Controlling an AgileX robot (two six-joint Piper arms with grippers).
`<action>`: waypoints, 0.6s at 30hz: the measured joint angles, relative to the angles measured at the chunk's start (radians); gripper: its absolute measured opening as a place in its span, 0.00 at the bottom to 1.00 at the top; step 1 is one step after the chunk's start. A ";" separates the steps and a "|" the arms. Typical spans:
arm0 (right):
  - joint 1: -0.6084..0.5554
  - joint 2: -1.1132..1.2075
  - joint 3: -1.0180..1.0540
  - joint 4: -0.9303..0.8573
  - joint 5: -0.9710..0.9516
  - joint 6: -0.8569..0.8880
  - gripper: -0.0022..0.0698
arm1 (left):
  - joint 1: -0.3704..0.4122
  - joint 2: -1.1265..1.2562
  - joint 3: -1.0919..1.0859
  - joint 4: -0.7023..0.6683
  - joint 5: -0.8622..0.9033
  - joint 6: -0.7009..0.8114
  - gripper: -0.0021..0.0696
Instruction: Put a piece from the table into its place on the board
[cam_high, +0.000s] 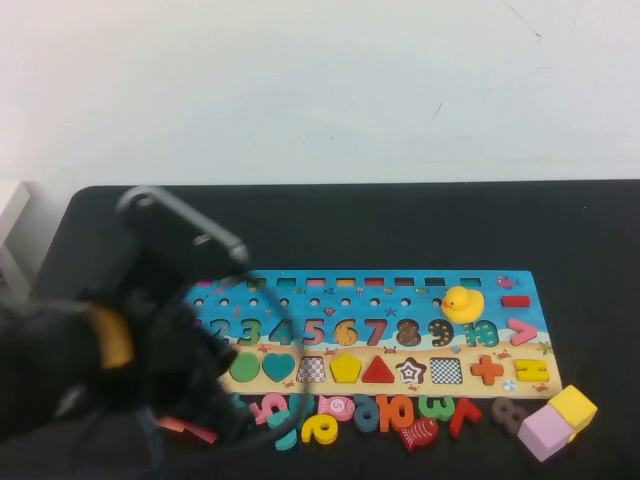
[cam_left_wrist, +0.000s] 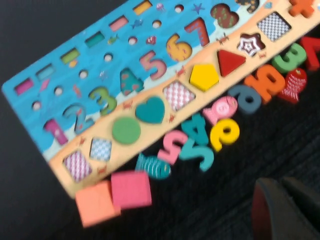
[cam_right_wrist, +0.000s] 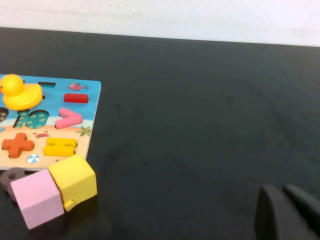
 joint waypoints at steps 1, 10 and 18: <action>0.000 0.000 0.000 0.000 0.000 0.000 0.06 | 0.000 -0.037 0.021 -0.003 0.011 -0.002 0.03; 0.000 0.000 0.000 0.000 0.000 0.000 0.06 | 0.000 -0.269 0.083 -0.042 0.293 -0.021 0.03; 0.000 0.000 0.000 0.000 0.000 0.000 0.06 | 0.000 -0.456 0.144 -0.033 0.407 0.020 0.03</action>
